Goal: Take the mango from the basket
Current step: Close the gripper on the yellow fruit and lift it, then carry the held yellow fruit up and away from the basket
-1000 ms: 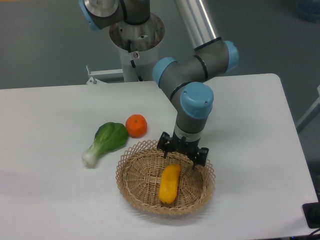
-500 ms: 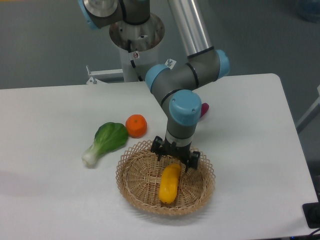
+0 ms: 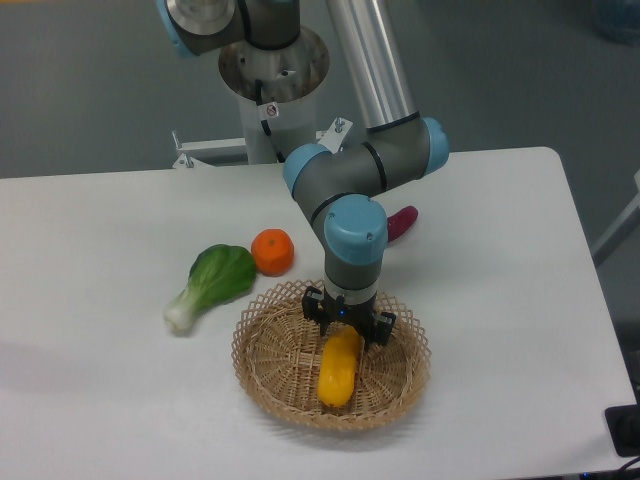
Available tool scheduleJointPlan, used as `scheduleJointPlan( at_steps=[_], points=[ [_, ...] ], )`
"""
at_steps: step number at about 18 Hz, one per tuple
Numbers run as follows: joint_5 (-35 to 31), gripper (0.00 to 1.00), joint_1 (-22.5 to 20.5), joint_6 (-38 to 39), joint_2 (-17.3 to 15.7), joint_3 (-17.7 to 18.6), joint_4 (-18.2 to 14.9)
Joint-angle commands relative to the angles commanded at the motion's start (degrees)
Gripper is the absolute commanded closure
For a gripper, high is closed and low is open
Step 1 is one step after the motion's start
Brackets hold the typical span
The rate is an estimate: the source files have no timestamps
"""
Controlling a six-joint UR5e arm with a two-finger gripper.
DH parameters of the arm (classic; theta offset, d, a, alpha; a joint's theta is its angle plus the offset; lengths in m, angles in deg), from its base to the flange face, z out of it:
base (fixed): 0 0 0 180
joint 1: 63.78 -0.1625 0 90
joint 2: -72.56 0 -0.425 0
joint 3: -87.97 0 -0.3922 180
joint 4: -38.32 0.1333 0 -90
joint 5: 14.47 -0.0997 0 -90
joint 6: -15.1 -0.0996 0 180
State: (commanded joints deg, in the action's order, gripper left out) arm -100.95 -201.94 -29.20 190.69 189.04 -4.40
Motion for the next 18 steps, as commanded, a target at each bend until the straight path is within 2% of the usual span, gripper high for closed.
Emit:
scheduleJointPlan(
  at_steps=[2,3,10,16,18],
  points=[
    [0.2,0.87,-0.1,-0.1,-0.5,-0.2,-0.2],
    [0.2,0.94,-0.1,-0.1,-0.8,-0.3,-0.2],
    [0.8,0.96,-2.6,-1.1,-4.0,-2.4,-5.2],
    [0.6,0.95,-6.8,-1.1,-4.3,-8.8,-8.7],
    [0.4,0.94,-9.2,-3.2,-4.4,-11.0,-11.5]
  ],
)
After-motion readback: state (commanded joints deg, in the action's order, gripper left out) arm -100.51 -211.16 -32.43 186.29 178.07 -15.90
